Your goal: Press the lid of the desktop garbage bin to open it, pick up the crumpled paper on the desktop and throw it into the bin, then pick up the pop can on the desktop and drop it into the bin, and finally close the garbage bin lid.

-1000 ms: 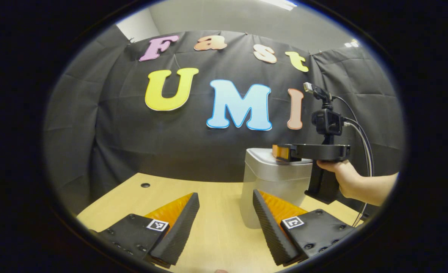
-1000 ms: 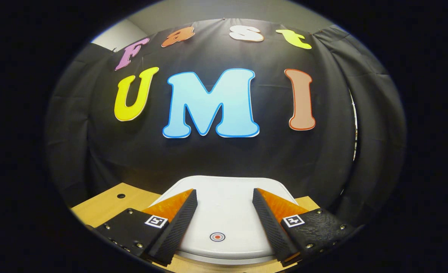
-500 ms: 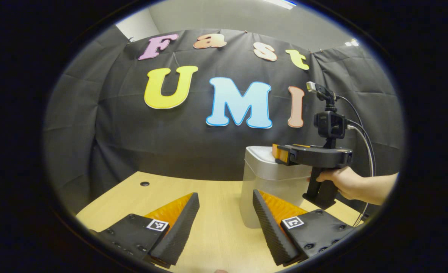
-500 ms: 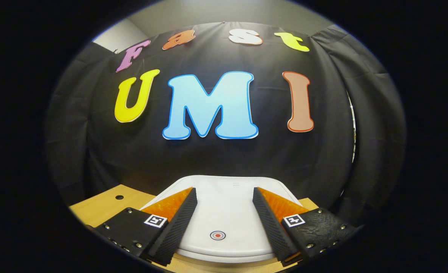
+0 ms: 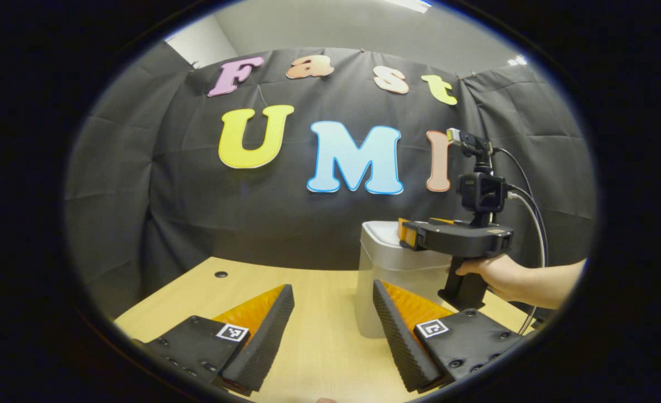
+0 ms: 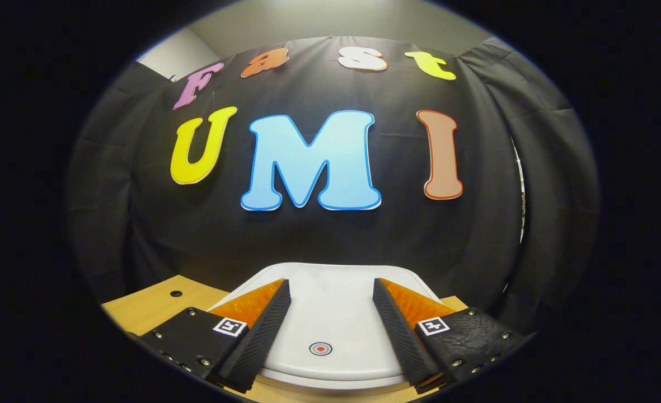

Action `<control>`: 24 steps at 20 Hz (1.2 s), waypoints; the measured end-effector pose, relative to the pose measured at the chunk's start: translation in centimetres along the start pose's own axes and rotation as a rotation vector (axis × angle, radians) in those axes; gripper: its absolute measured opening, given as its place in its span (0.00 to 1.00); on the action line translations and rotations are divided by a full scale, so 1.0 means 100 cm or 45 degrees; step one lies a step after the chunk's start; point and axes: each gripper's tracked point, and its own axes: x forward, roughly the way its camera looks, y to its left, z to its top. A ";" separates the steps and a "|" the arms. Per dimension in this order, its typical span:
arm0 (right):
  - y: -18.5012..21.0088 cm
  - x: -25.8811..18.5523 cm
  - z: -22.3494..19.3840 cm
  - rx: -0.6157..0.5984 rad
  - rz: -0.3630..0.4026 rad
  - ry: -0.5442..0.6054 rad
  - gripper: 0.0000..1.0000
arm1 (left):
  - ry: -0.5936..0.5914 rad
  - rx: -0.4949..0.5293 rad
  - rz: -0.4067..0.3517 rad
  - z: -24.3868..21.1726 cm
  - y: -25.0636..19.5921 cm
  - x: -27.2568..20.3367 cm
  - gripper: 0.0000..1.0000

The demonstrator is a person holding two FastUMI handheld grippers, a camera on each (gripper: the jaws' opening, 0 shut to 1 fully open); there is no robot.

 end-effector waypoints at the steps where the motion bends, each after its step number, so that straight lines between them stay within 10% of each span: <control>1: 0.001 -0.002 0.000 -0.002 0.012 0.015 0.95 | -0.009 0.005 0.022 0.004 0.000 -0.006 0.96; 12: -0.032 -0.117 0.014 0.090 0.112 0.033 0.94 | -0.058 0.024 0.286 0.019 0.008 -0.061 0.96; 24: -0.039 -0.216 0.022 -0.079 0.054 -0.018 0.93 | -0.157 0.060 0.200 0.055 0.010 -0.033 0.96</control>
